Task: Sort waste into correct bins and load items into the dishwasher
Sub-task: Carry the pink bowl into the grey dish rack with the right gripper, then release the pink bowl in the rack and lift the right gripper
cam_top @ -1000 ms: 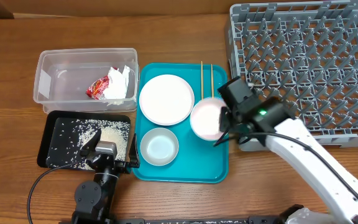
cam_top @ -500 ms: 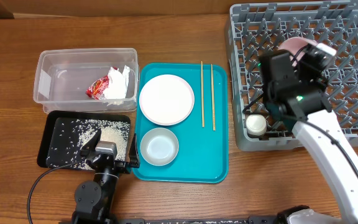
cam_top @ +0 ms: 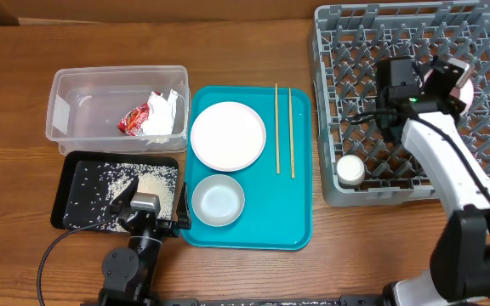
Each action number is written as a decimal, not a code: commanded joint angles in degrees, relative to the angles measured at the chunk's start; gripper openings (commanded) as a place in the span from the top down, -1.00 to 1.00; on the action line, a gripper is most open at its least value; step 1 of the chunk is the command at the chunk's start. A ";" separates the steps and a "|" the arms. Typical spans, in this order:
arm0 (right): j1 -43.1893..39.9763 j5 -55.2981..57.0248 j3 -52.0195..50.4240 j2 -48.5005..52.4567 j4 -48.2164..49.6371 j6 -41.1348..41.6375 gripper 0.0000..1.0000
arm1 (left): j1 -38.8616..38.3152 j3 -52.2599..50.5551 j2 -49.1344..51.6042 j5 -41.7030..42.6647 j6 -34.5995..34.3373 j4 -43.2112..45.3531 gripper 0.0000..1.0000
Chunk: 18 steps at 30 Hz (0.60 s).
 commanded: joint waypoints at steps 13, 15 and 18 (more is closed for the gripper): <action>6.82 1.49 0.70 5.49 -2.40 -2.36 0.92 | 0.59 -0.48 -0.61 -0.35 1.07 0.17 -1.00; 7.21 1.49 0.70 5.49 -4.11 -2.23 0.92 | 0.59 -0.48 -0.61 -0.35 1.07 0.20 -1.00; 7.58 1.49 0.74 5.46 -4.98 -2.23 0.92 | 0.59 -0.48 -0.61 -0.35 1.07 0.17 -1.00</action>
